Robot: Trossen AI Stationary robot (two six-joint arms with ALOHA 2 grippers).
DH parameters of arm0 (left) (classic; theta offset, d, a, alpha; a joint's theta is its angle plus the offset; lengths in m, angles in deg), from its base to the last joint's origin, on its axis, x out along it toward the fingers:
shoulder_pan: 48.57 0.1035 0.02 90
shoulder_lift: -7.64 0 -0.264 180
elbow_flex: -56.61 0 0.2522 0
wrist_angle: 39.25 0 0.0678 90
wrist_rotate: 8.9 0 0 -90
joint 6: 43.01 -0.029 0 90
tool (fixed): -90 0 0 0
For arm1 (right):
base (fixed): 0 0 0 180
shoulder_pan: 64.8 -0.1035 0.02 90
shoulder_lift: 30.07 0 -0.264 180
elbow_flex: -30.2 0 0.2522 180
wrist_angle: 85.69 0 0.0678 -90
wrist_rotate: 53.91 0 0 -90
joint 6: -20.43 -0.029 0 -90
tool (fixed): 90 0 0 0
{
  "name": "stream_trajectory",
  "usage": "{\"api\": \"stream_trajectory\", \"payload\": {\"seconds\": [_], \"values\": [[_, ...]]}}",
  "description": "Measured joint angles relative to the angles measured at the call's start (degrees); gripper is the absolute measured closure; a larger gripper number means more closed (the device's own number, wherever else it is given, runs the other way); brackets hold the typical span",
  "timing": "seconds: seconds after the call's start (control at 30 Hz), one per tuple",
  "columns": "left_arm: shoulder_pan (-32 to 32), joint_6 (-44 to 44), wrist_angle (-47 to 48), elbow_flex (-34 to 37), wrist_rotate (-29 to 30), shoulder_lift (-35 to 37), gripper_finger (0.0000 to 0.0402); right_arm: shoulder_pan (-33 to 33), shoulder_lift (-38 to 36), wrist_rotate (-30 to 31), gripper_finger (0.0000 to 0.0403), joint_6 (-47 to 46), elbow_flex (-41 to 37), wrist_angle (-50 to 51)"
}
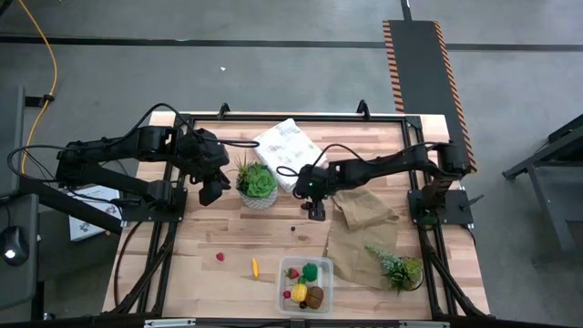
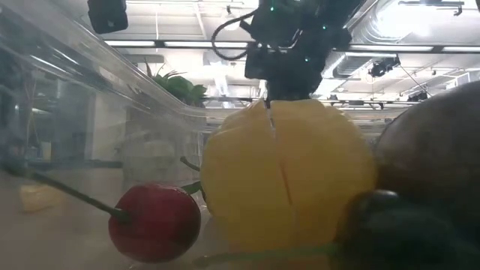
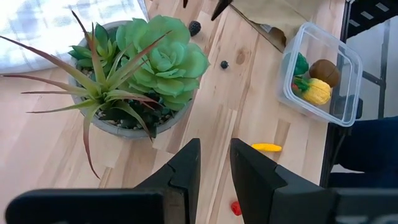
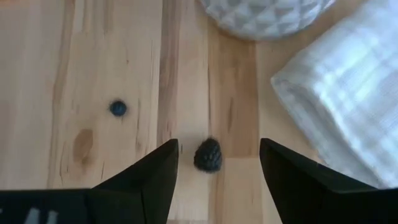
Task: Pick and placing Produce into tupperware
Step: Put the dark purple blackberry into the transparent bin
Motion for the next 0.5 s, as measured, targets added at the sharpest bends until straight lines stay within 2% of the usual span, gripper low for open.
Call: {"api": "stream_trajectory", "payload": {"seconds": [0.5], "values": [[-0.02,0.63,1.29,0.0,-0.43,0.09,0.0325,-0.29,4.33,-0.09,0.0187,2.92,-0.11,1.38]]}}
